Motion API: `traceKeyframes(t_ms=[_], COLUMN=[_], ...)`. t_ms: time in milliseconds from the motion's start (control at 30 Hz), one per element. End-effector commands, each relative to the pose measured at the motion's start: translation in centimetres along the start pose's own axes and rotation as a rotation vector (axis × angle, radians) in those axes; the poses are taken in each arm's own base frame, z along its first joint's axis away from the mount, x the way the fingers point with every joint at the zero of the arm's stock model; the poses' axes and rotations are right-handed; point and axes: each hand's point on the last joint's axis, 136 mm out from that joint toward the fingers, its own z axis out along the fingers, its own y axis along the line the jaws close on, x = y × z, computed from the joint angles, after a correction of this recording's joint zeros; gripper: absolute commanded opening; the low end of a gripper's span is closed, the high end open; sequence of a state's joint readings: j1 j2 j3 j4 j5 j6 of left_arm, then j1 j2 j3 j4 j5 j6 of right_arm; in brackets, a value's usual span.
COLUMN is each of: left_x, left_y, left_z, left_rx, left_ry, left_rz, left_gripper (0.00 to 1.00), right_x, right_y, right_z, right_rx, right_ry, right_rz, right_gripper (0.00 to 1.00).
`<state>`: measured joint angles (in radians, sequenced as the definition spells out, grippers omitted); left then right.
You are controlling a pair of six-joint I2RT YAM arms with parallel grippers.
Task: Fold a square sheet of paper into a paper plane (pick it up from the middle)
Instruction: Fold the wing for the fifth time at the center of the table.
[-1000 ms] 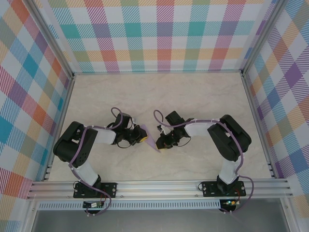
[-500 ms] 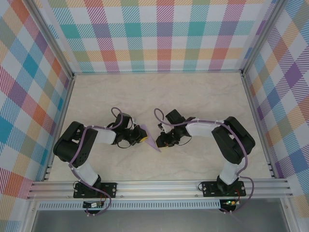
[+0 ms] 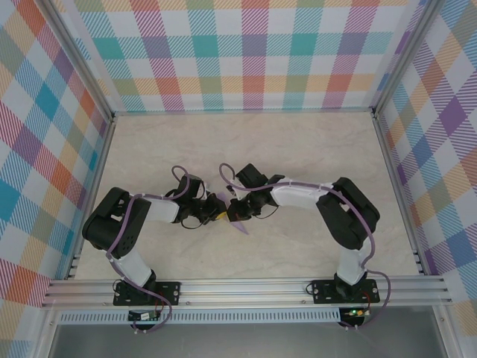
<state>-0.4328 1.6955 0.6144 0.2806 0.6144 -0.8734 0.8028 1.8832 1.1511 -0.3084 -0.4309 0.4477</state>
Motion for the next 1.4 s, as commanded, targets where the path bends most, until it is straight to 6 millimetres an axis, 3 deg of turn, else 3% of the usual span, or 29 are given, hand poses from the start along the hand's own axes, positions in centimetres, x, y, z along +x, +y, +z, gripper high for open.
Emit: traceKeyframes(t_ms=[0, 367, 667, 933, 1033, 1200, 1367], left_x=[0.4, 0.9, 1.3, 1.3, 1.2, 1.2, 1.1], left_y=[1.1, 4.3, 6.4, 6.5, 6.1, 5.3, 4.9], left_z=[0.4, 0.6, 0.5, 0.4, 0.5, 0.5, 0.4], left_rx=[-0.053, -0.189, -0.27, -0.275, -0.26, -0.233, -0.223], left_ry=[0.016, 0.029, 0.035, 0.034, 0.036, 0.043, 0.043], left_rz=[-0.009, -0.07, -0.078, -0.074, -0.066, -0.049, -0.042], left_gripper=[0.08, 0.02, 0.0, 0.0, 0.0, 0.0, 0.0], right_x=[0.4, 4.5, 7.7, 11.5, 10.9, 6.4, 2.6], right_y=[-0.6, -3.9, -4.1, -5.6, -5.3, -1.8, -0.8], right_z=[1.0, 2.0, 0.6, -0.7, -1.7, -3.2, -2.0], right_rx=[0.025, 0.093, 0.073, 0.117, 0.125, 0.053, 0.036], right_ry=[0.042, 0.134, 0.179, 0.232, 0.195, 0.051, -0.005], right_rz=[0.025, 0.08, 0.087, 0.103, 0.084, 0.004, -0.011], right_gripper=[0.0, 0.0, 0.0, 0.0, 0.0, 0.0, 0.0])
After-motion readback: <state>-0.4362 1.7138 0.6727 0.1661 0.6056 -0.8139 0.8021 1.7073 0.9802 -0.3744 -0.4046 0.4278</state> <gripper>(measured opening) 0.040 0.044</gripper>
